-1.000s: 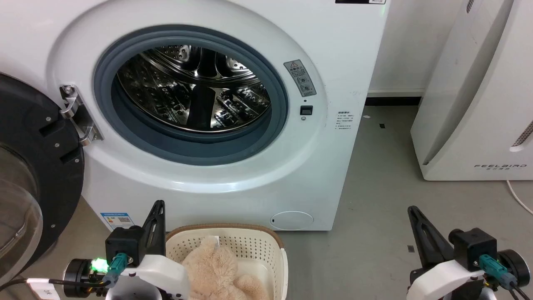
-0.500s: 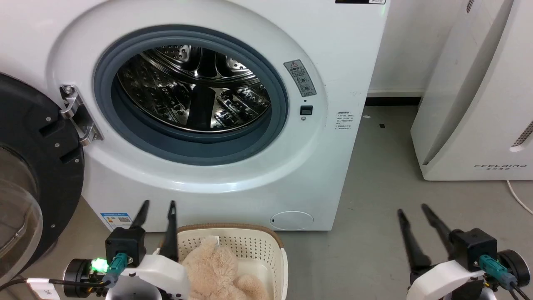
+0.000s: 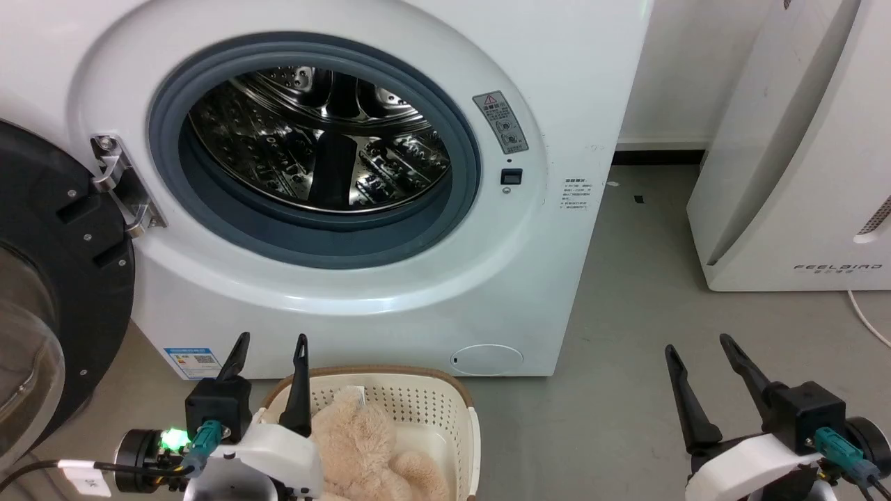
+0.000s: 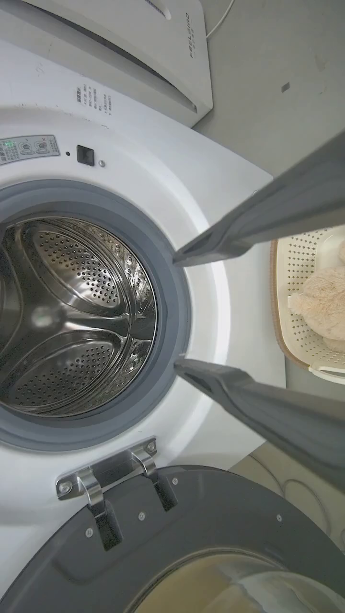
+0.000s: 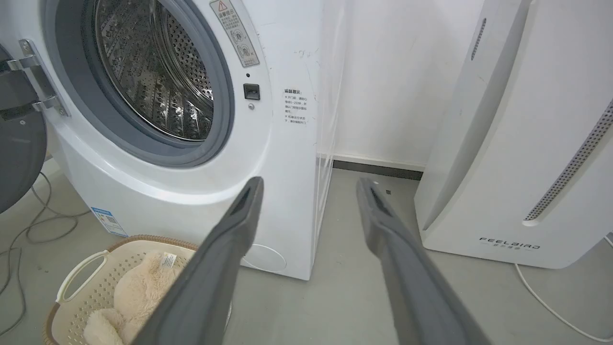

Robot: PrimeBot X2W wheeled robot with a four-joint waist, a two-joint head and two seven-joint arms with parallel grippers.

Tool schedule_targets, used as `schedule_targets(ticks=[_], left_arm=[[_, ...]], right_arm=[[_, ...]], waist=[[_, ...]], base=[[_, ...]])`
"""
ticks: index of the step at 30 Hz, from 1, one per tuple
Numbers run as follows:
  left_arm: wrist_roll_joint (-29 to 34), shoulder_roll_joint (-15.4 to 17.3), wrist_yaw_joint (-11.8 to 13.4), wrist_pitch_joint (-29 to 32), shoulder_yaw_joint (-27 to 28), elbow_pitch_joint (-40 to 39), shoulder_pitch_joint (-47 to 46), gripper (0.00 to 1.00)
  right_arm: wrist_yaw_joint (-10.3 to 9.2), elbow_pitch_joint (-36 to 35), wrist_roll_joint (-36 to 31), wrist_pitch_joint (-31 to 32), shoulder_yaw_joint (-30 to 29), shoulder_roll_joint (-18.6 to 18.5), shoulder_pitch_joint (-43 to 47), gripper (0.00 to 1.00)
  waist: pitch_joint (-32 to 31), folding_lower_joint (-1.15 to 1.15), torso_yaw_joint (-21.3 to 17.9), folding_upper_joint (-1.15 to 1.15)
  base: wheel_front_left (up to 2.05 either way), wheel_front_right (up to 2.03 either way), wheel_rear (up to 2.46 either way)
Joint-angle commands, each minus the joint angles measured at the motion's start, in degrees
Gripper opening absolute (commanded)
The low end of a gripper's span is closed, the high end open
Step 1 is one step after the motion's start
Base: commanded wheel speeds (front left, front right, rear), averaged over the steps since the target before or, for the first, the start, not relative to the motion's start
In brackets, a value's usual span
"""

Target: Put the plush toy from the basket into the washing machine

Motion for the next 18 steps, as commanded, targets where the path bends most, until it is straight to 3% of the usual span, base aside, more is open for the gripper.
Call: schedule_targets(ticks=[1,18], left_arm=[[-0.36,0.25,0.28,-0.46,-0.1,0.54,-1.21,1.0],[0.22,1.92,-0.31,-2.49,-2.1,9.75,-7.49,1.0]], right_arm=[[-0.01,-0.29,0.59,-0.57,-0.19,0.0,-0.67,1.0],[-0.01,-0.55,2.57,-2.6,-0.3,-0.01,-2.84,1.0]], waist=[[0.23,0.0,-0.05,0.0],[5.01,0.0,-1.19,0.0]], base=[[0.0,0.0,0.0],[0.0,0.0,0.0]])
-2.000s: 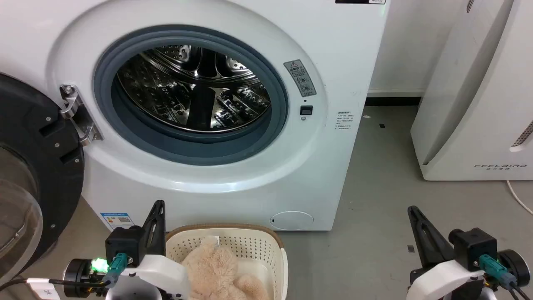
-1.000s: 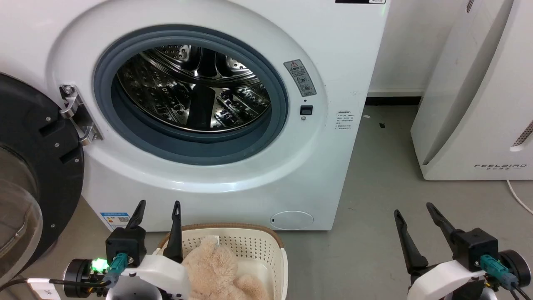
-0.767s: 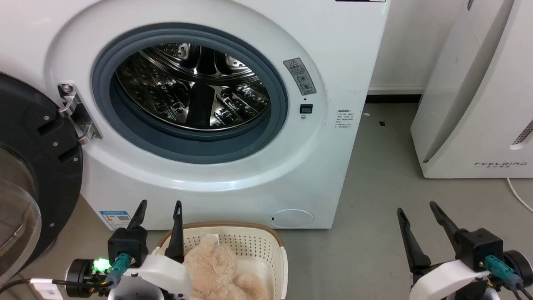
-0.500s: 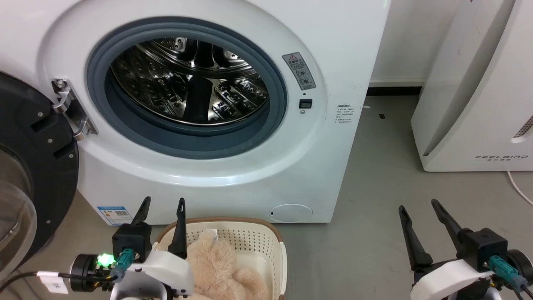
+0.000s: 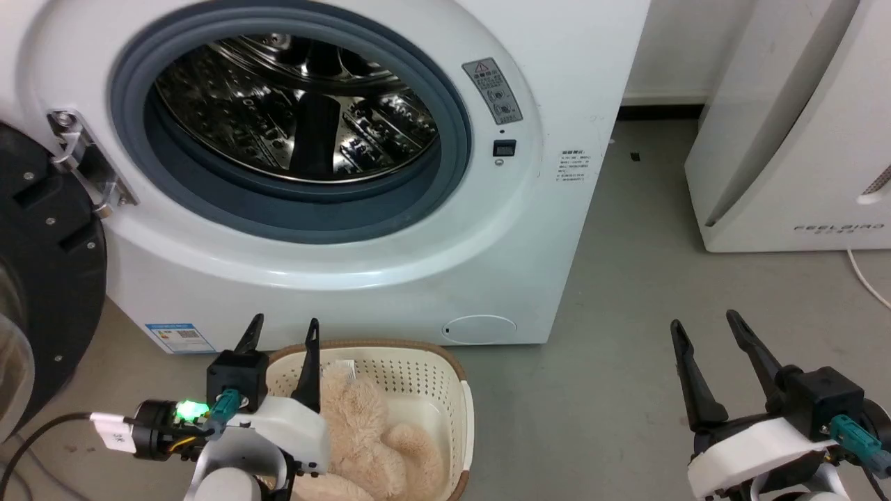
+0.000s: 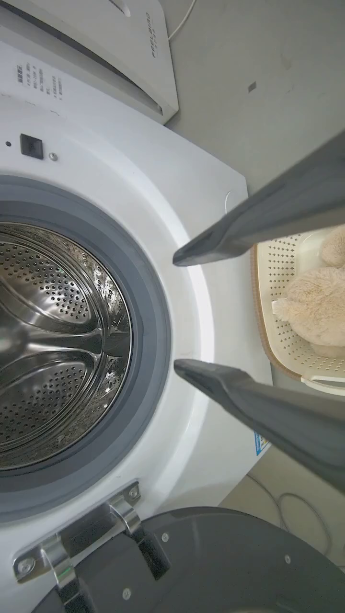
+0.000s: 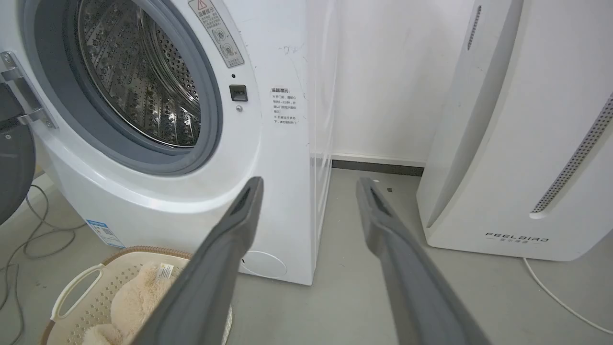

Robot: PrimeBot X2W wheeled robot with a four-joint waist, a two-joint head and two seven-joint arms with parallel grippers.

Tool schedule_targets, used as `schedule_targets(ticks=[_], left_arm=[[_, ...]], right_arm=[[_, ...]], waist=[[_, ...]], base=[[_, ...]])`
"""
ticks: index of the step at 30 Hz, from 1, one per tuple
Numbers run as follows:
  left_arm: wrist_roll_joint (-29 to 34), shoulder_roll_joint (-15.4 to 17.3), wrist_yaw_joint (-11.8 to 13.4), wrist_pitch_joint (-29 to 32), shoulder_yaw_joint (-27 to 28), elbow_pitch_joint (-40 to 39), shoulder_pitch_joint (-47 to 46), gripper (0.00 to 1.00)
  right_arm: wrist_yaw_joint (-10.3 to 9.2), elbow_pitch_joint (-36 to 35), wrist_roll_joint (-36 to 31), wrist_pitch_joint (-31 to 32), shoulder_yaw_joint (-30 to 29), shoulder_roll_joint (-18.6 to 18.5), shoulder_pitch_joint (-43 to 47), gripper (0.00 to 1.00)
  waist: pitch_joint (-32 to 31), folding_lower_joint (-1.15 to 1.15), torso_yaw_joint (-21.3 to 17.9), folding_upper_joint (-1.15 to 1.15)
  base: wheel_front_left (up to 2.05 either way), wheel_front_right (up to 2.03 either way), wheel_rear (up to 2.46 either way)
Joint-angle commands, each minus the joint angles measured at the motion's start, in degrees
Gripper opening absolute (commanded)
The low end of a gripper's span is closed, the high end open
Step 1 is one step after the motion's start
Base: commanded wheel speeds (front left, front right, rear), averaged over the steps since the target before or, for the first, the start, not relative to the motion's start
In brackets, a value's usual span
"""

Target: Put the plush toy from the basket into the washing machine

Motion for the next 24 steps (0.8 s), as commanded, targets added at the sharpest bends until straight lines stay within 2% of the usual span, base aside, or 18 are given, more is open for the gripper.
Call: schedule_targets(ticks=[1,14,24], left_arm=[[0.23,0.46,-0.31,-0.52,-0.27,1.3,-1.46,1.0],[0.36,2.06,-1.65,-1.75,-2.3,13.82,-8.45,1.0],[1.41,3.34,-2.97,-0.33,-5.29,21.72,-14.36,1.0]], right_arm=[[-0.01,-0.26,0.59,-0.56,-0.04,-0.01,-0.89,1.0],[-0.02,-0.51,2.54,-2.12,-0.01,-0.01,-3.1,1.0],[-0.02,-0.82,4.25,-3.32,0.06,-0.01,-5.52,1.0]], waist=[[0.71,0.0,-0.28,0.0],[5.88,0.0,-1.87,0.0],[11.13,0.0,-2.94,0.0]], base=[[0.0,0.0,0.0],[0.0,0.0,0.0],[0.0,0.0,0.0]])
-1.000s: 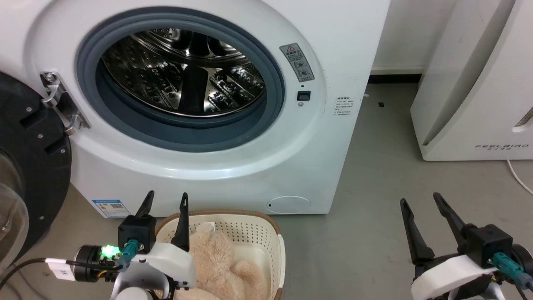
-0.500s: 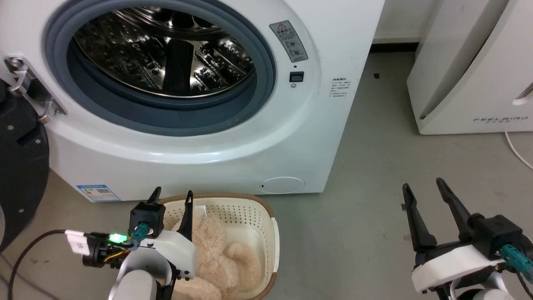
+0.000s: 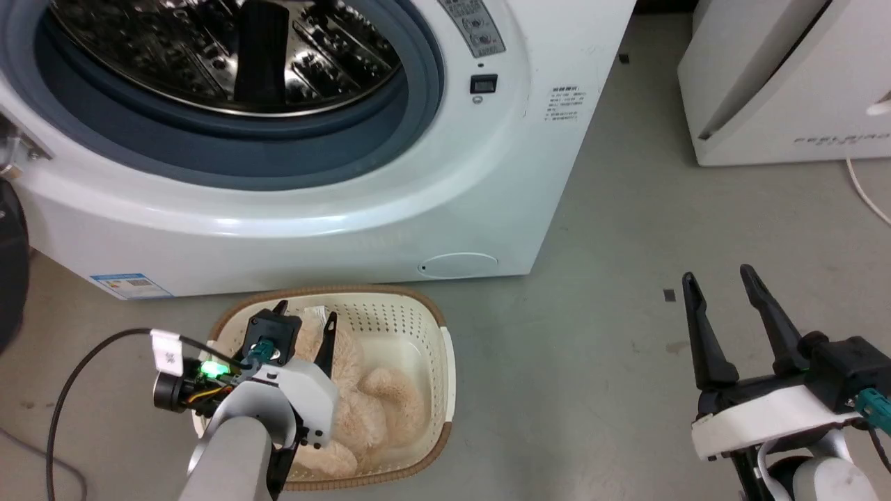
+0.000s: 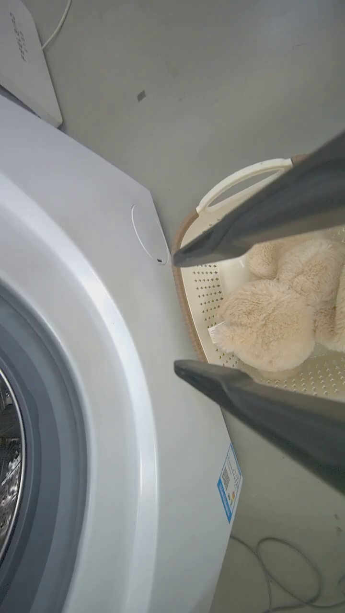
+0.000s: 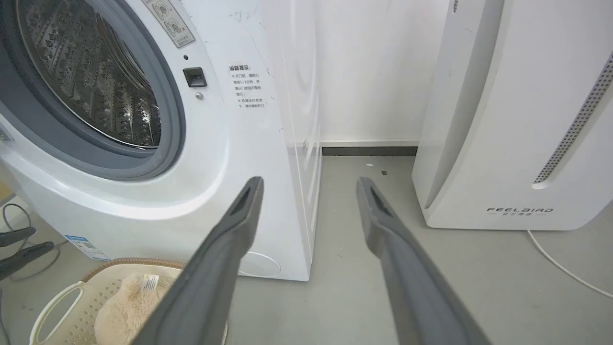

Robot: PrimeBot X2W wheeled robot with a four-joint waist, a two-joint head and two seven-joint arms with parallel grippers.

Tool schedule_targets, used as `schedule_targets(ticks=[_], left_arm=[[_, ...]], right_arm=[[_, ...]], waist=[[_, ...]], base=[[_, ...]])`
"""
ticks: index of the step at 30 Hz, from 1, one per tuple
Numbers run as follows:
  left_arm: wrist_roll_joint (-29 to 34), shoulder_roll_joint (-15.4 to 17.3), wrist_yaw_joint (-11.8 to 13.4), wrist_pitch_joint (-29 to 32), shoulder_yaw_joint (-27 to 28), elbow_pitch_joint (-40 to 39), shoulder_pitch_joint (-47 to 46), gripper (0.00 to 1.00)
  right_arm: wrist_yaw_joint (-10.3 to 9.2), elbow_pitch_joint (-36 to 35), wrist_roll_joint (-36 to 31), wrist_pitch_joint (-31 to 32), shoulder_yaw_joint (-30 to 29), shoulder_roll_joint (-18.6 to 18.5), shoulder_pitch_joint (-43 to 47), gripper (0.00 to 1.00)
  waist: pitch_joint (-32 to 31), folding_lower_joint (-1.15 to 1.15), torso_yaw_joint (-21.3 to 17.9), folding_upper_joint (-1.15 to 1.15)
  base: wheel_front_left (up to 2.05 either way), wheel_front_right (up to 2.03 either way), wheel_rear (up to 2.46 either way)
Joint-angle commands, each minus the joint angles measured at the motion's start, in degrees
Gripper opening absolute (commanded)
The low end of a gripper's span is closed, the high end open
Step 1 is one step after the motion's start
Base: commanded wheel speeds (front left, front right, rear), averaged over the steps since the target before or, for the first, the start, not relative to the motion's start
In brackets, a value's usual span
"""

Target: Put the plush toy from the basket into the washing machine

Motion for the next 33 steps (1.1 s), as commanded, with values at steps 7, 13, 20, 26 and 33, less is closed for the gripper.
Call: schedule_targets(ticks=[7,13,20,26,33], left_arm=[[1.58,2.16,-0.97,2.21,-3.08,5.62,-4.94,1.0],[3.78,4.08,-1.42,4.78,-6.53,9.32,-7.66,1.0],[6.12,5.75,-1.92,7.3,-10.51,13.51,-11.33,1.0],[7.16,6.6,-2.33,9.17,-12.99,16.47,-14.19,1.0],[8.24,8.15,-2.9,12.53,-16.51,20.62,-18.18,1.0]], right_arm=[[-0.03,-0.58,1.59,-1.49,0.36,-0.01,-2.68,1.0],[-0.03,-1.0,2.61,-2.21,0.31,-0.01,-4.04,1.0],[-0.03,-1.4,3.64,-3.05,0.27,-0.02,-5.79,1.0],[-0.04,-1.89,4.5,-3.65,0.39,-0.02,-7.12,1.0],[-0.04,-2.46,5.84,-4.49,0.52,-0.02,-8.64,1.0]], waist=[[4.54,-0.01,-1.31,0.0],[7.94,-0.01,-2.17,0.0],[12.32,-0.01,-2.88,0.0],[15.87,-0.01,-3.46,0.0],[20.9,-0.01,-4.51,0.0]], base=[[0.0,0.0,0.0],[0.0,0.0,0.0],[0.0,0.0,0.0],[0.0,0.0,0.0],[0.0,0.0,0.0]])
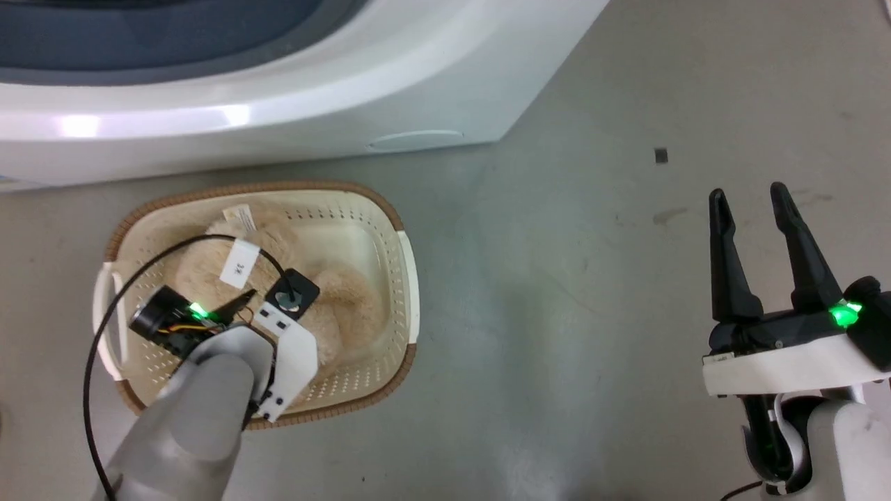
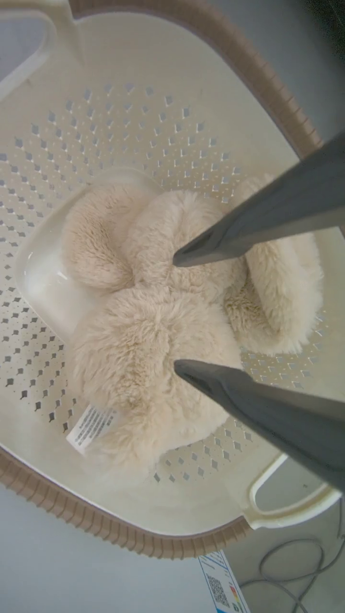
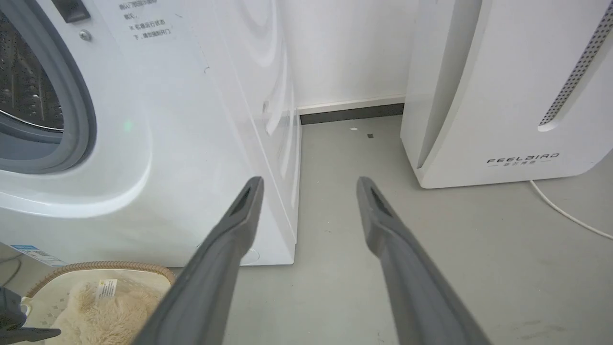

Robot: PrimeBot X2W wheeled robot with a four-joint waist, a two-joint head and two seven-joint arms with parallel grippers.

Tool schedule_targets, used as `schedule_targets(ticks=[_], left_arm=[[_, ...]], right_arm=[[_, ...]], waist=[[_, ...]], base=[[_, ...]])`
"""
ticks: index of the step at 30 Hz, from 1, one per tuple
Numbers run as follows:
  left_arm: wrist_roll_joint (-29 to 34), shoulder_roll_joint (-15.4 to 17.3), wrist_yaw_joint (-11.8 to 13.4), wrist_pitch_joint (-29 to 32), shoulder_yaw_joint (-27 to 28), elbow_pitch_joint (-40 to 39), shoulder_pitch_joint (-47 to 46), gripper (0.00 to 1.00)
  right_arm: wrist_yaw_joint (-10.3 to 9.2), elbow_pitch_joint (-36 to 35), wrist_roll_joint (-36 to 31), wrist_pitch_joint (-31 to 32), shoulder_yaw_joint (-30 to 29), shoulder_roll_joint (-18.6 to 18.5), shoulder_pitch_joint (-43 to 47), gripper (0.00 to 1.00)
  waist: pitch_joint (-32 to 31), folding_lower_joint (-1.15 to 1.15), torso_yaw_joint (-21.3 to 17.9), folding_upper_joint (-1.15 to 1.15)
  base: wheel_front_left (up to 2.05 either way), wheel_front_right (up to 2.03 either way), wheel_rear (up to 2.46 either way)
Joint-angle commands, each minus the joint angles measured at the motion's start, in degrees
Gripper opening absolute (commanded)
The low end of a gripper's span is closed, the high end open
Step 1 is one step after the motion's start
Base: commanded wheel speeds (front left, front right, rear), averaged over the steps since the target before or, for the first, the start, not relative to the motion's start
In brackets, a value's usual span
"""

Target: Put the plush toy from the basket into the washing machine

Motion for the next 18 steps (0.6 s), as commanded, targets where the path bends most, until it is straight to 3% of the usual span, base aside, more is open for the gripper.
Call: schedule_targets(ticks=[1,18], left_arm=[[0.21,0.51,-0.16,0.42,-0.69,1.31,-1.77,1.0],[-0.11,2.58,-0.29,1.79,-6.22,11.32,-11.04,1.0]], right_arm=[[-0.04,-0.44,0.81,-0.54,0.04,-0.02,-1.31,1.0],[-0.05,-1.64,4.11,-2.57,-0.17,-0.02,-4.98,1.0]], waist=[[1.76,-0.01,-0.61,0.0],[12.8,-0.01,-3.21,0.0]], base=[[0.0,0.0,0.0],[0.0,0.0,0.0]])
